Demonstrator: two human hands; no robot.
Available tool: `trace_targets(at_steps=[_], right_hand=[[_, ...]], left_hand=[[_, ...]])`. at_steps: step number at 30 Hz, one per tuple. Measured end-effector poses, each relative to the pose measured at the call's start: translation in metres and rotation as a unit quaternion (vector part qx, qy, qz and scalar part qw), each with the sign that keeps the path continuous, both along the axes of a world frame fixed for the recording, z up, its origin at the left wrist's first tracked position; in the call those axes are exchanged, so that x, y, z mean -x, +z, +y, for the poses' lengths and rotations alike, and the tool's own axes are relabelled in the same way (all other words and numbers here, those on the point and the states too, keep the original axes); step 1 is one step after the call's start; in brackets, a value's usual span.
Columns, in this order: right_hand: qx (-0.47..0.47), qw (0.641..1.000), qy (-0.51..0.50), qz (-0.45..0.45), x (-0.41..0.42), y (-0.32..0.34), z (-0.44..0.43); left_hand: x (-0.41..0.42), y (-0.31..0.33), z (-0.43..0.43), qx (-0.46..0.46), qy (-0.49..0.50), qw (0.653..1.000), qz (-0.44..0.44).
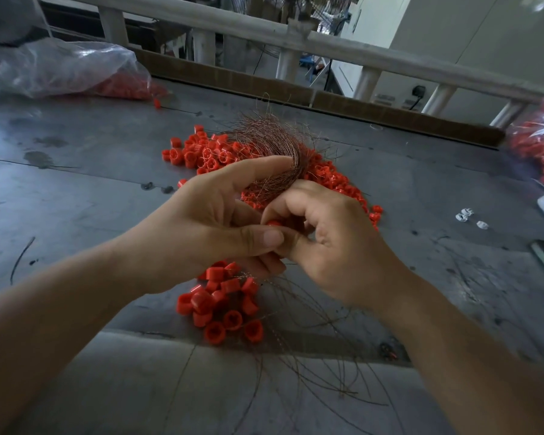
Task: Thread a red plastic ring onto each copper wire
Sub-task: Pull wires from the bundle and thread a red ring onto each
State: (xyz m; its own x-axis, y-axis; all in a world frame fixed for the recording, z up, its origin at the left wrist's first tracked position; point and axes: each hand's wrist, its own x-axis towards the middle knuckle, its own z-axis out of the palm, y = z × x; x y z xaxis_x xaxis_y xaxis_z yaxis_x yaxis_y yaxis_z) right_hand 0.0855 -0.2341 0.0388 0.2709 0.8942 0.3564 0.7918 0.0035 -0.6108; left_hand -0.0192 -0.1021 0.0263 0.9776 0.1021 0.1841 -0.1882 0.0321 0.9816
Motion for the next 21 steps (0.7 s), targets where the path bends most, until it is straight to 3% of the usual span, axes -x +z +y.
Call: trace_targets(at_steps=[9,15,21], right_hand=[[-0.045,0.997,-0.005,0.067,0.001,0.000,0.001],[-0.033,0.977,0.011,0.210,-0.003,0.001,0.000],[-0.038,0.978,0.010,0.207,-0.003,0.004,-0.001]], left_hand=[[-0.002,0.003,0.005,0.042,0.002,0.999,0.023],[-0.002,0.008,0.009,0.090,0.035,0.994,-0.040],[-0.002,0.010,0.015,0.157,0.041,0.984,-0.074]])
